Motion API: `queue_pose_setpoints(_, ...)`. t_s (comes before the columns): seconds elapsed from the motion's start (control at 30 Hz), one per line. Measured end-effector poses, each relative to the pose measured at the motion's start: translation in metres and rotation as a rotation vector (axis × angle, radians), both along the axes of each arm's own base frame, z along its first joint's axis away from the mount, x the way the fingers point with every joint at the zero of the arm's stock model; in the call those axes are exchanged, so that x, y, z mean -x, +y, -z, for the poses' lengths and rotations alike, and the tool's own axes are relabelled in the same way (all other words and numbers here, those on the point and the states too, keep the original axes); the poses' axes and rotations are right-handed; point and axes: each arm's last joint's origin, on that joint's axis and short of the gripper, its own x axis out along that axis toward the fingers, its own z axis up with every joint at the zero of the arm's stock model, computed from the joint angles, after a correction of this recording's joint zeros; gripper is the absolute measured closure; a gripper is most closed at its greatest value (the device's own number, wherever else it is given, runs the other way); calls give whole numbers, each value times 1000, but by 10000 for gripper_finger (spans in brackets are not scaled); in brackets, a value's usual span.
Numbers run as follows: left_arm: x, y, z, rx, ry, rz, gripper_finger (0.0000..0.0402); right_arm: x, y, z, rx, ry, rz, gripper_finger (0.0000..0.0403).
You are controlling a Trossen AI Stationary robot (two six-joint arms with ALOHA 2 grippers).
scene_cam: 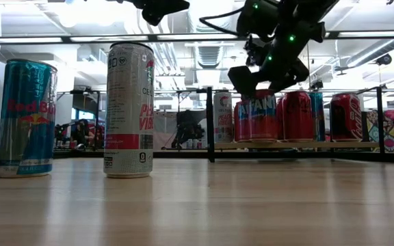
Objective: Place canned beverage on shelf
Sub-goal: Put the orange soda can on the shelf aligned with the other orange soda cans
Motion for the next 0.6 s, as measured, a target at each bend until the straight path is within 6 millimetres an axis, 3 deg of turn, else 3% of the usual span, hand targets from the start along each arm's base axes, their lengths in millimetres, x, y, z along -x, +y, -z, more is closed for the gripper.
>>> queue_pose_setpoints(0.37, 0, 0, 0, 0, 0, 0, 212, -11, -1, -31, 45, 23, -61, 55)
queue_pose_setpoints(0.6, 0, 0, 0, 1, 2, 0, 212, -22, 1, -75, 63, 73, -200, 55)
